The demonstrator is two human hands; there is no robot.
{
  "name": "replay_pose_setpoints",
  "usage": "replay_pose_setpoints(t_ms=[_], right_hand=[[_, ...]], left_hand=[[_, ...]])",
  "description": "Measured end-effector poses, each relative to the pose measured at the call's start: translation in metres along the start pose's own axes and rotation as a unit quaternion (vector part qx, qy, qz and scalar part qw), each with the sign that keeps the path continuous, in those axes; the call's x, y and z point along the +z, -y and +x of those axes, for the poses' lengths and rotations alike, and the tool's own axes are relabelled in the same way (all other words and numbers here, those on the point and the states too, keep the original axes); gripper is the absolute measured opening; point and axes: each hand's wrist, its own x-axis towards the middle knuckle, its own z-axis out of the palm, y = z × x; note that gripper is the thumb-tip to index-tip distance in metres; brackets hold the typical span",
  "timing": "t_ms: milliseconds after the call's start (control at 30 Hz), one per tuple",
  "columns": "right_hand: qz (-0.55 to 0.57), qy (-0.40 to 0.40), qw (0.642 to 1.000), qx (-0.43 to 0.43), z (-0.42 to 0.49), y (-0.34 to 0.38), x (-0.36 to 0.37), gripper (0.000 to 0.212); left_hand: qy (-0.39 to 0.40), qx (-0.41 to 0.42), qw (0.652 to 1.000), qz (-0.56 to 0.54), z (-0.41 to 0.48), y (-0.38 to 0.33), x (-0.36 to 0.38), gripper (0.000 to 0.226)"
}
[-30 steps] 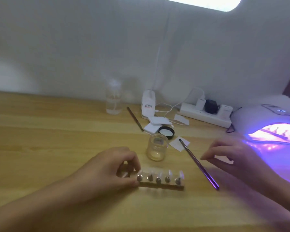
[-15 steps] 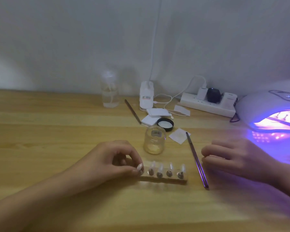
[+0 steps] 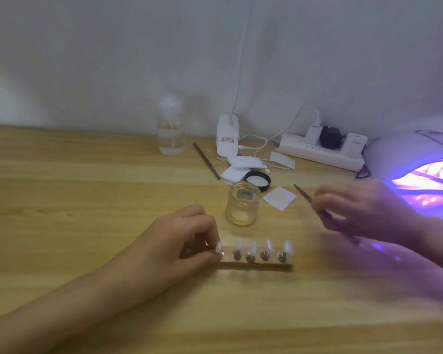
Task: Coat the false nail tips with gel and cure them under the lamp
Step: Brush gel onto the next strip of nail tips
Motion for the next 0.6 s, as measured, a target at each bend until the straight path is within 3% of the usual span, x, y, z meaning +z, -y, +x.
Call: replay_pose_setpoints(t_ms=[33, 67, 133, 200, 233, 300, 433, 600], right_hand=[[0.072, -0.066, 0.991, 0.090, 0.004, 0.004, 0.000, 0.012], [0.164, -0.139, 0.959, 0.184, 0.009, 0.008, 0.001, 0.006], [0.341, -0.263, 0.849, 0.308, 0.027, 0.015, 0.001, 0.012], [0.477, -0.263, 0.760, 0.354, 0.049, 0.019, -0.002, 0.015], [0.518, -0.230, 0.737, 0.368, 0.059, 0.020, -0.003, 0.014], [0.533, -0.169, 0.736, 0.381, 0.070, 0.022, -0.003, 0.013], [0.502, -0.128, 0.763, 0.387, 0.080, 0.030, 0.007, 0.024], [0.483, -0.077, 0.791, 0.368, 0.084, 0.036, 0.017, 0.005]], left_hand=[[0.000, 0.007, 1.000, 0.022, -0.001, 0.000, 0.000, 0.019], [0.001, 0.023, 0.998, 0.061, -0.002, -0.001, 0.000, 0.015], [0.005, 0.060, 0.985, 0.159, -0.006, -0.005, 0.000, 0.006], [0.000, 0.080, 0.974, 0.210, -0.008, -0.008, -0.002, 0.010], [-0.001, 0.076, 0.975, 0.210, -0.007, -0.010, -0.003, 0.008], [-0.006, 0.055, 0.988, 0.145, -0.004, -0.011, -0.008, 0.007], [-0.078, 0.001, 0.997, -0.018, 0.023, -0.006, -0.023, 0.015], [-0.141, -0.057, 0.974, -0.166, 0.064, 0.007, -0.022, 0.011]])
